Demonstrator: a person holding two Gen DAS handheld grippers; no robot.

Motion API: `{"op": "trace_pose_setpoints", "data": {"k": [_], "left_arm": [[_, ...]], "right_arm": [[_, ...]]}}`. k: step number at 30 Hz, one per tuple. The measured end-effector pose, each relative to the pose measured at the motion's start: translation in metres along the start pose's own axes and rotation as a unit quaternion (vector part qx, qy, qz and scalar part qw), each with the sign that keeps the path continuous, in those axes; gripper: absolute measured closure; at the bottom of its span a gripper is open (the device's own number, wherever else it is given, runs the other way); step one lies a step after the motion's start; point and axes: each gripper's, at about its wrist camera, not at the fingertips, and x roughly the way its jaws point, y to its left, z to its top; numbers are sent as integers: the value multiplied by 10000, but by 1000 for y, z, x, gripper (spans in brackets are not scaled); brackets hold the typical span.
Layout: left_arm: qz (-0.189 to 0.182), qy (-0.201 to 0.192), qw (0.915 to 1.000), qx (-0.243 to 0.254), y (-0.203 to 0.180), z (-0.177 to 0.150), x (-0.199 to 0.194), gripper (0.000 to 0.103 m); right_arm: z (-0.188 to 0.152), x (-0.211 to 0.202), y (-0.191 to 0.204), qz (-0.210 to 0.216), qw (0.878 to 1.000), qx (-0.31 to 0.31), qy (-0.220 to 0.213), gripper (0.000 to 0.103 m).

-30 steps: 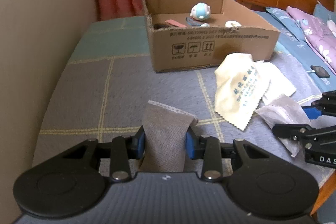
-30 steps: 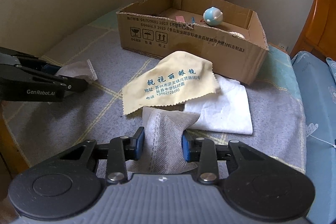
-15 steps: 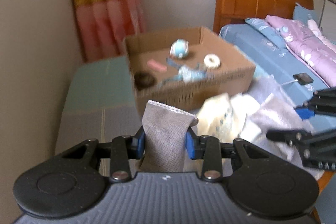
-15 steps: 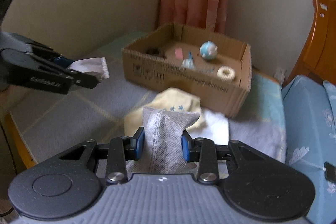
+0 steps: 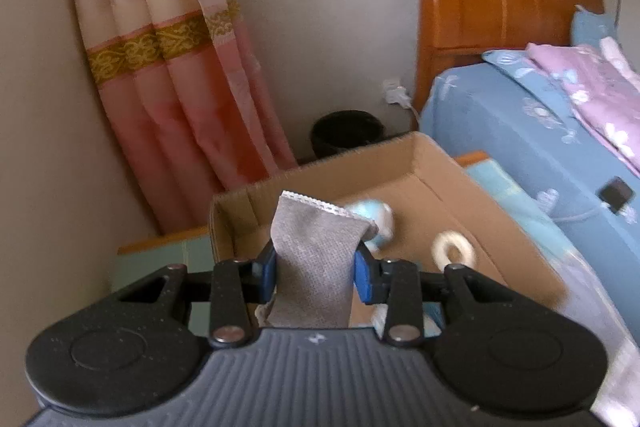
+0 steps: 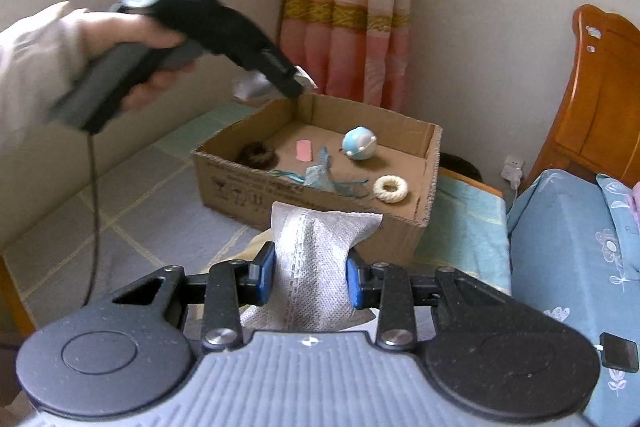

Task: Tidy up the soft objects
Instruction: 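Carry both grey sachets into the box and open both tools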

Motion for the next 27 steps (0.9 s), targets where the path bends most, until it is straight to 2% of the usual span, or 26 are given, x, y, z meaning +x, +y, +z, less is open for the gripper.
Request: {"op": "trace_pose_setpoints", "data": {"k": [1,2,3,4,5,7,11,13,15,21,27], "left_arm": [[131,-82,9999,-39,1,4,10,61],[298,-190,9993,-72,3,9,19,51],[474,-199,9986,-138,5,13,26,29],[601,-173,9978,-208,7,13,32,23],[646,-171,9975,-248,8,13,35,23],[512,-27,9983,-275,10,8,37,22],[429,1,9988,-253,9,-7,20,21],[269,10,9993,-258,8,-16,4,17],[164,23,9996,-217,6,-23,-13,7],[89,-119,9999,31,-6,-48,-71,3],[138,-160,9998,-25,-17,-81,-113,2]], "right_arm": [[1,0,-3,-10,10000,35,-4,64],[1,2,-5,-20,10000,66,-15,64],[2,2,-8,-29,10000,94,-19,64],[2,4,-10,-35,9999,112,-12,64],[2,5,-12,-38,9999,118,-10,64],[2,6,-14,-46,9999,128,2,64],[0,6,-17,-27,9999,142,20,64],[1,6,-15,-31,9999,140,14,64],[2,5,-13,-25,9999,109,6,64],[9,1,-5,25,10000,46,-1,64],[23,6,-4,55,9999,101,36,64]]}}
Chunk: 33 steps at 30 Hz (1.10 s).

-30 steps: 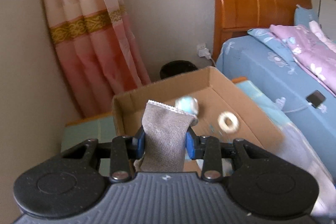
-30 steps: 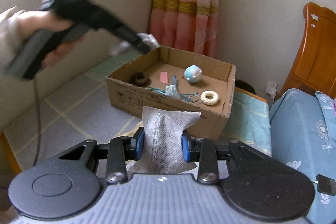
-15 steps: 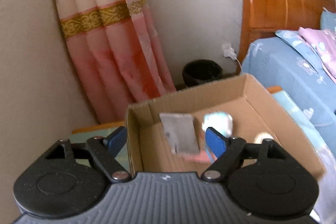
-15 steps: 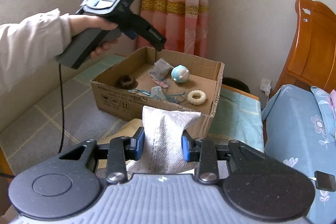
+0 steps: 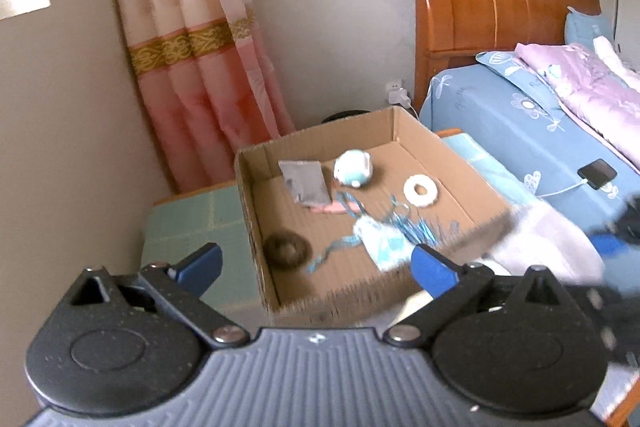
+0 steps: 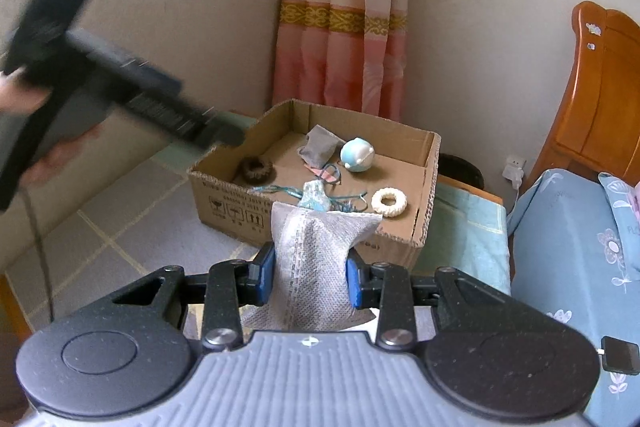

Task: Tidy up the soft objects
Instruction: 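Carry both grey sachets into the box and open both tools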

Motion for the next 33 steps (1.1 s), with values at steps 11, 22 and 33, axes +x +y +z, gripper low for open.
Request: {"op": "trace_pose_setpoints", "data": {"k": [11,22,33], "left_arm": [[322,78,9987,-379,-10,-29,-28,2],[264,187,9973,-652,-16,-44,-22,2],[400,343,9950,-850,-10,-52,-13,2]], "right_arm": [[29,17,-10,-21,9998,148,164,64],[74,93,-50,-274,9966,516,574,63],[116,178,-97,-675,9884,1067,838,61]]}}
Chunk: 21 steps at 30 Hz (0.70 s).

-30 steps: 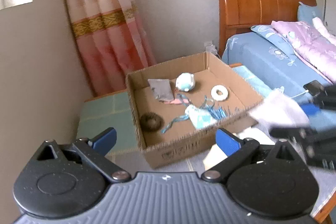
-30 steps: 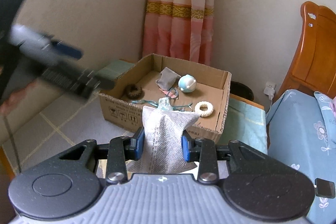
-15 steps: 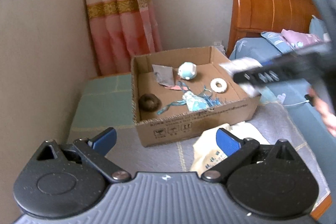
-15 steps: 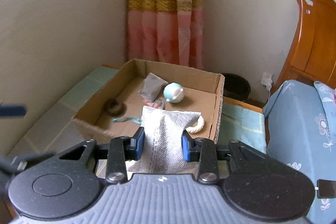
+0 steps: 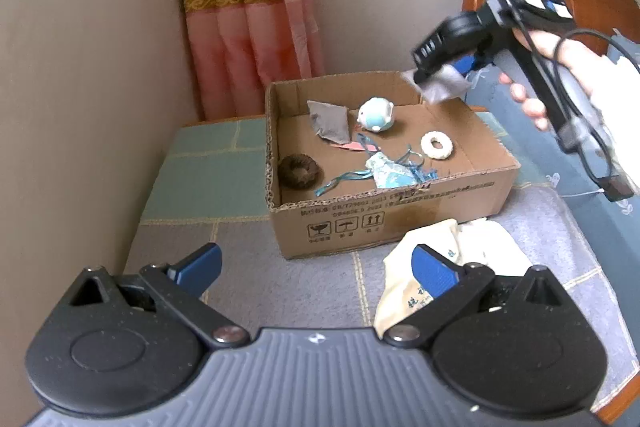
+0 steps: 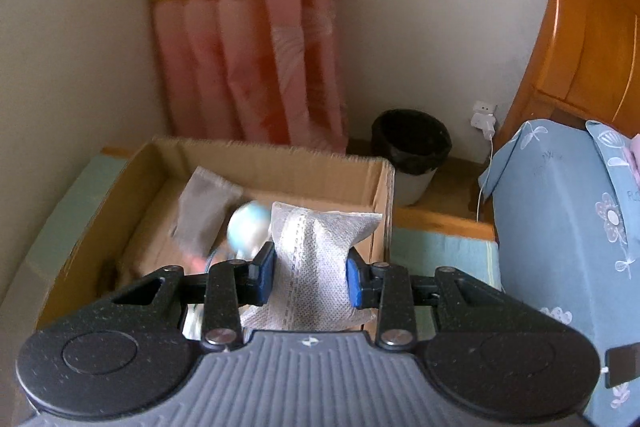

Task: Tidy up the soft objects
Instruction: 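Carry both grey sachets into the box and open both tools, then move the left tool to the yellow lens cloth and close on it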

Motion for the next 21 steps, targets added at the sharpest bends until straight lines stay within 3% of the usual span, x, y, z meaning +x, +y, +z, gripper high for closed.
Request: {"op": "trace_pose_setpoints", "data": {"k": [1,2,7,15,21], "left_arm": [[-5,7,10000,-6,0,0,0,2],[-13,7,10000,0,0,-1,0,2],[-15,1,10000,25,-1,-2,-2,2],[-42,-4,10000,-47,-1,-7,-7,2],[-61,-39,9999,-81,0,-12,-10,2]], "right_arm": [[3,3,-2,-2,10000,53,-77,49],[5,6,-4,51,9999,98,-43,27],[1,-2,-6,95,9999,2,-118,5],[-19,-37,-2,107,9997,-90,-211,3],[-53,-77,-1,166,9992,-33,-370,0]]}}
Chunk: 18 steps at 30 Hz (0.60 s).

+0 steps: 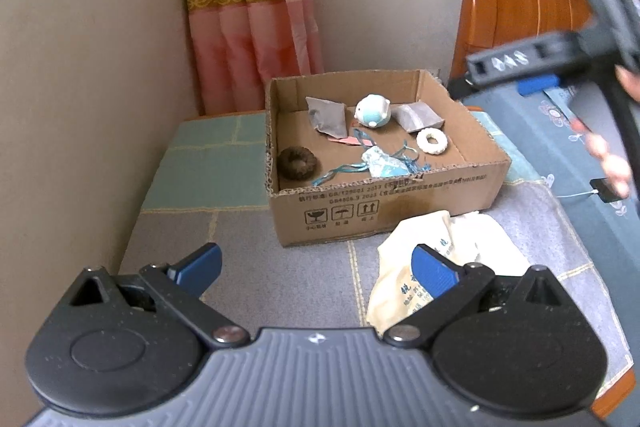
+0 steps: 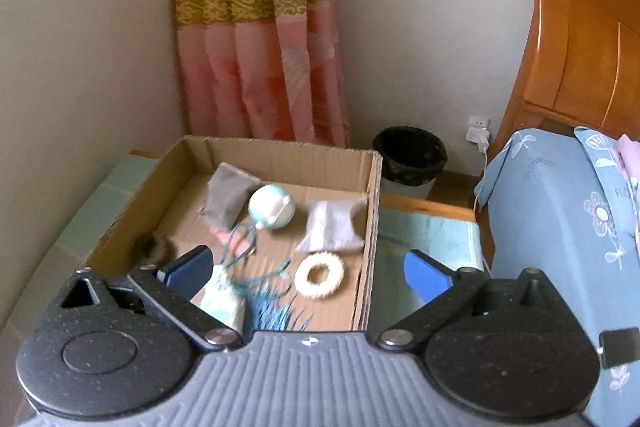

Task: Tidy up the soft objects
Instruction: 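Move the left tool to the yellow lens cloth and close on it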

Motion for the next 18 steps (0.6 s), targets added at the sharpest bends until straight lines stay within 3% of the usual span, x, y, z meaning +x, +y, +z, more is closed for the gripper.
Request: {"op": "trace_pose_setpoints", "data": {"k": [4,9,18], "left_arm": [[50,75,10000,26,-1,-5,6,2],[-138,216,9996,76,-4,-15,15,2],[-344,437,9978,346,-25,-24,40,2]], "right_arm": [[-32,-24,2,52,9999,80,-76,0],[-76,-38,10,-278,9996,-44,-105,0],[-144,-41,3,-275,9981,432,342,0]]}}
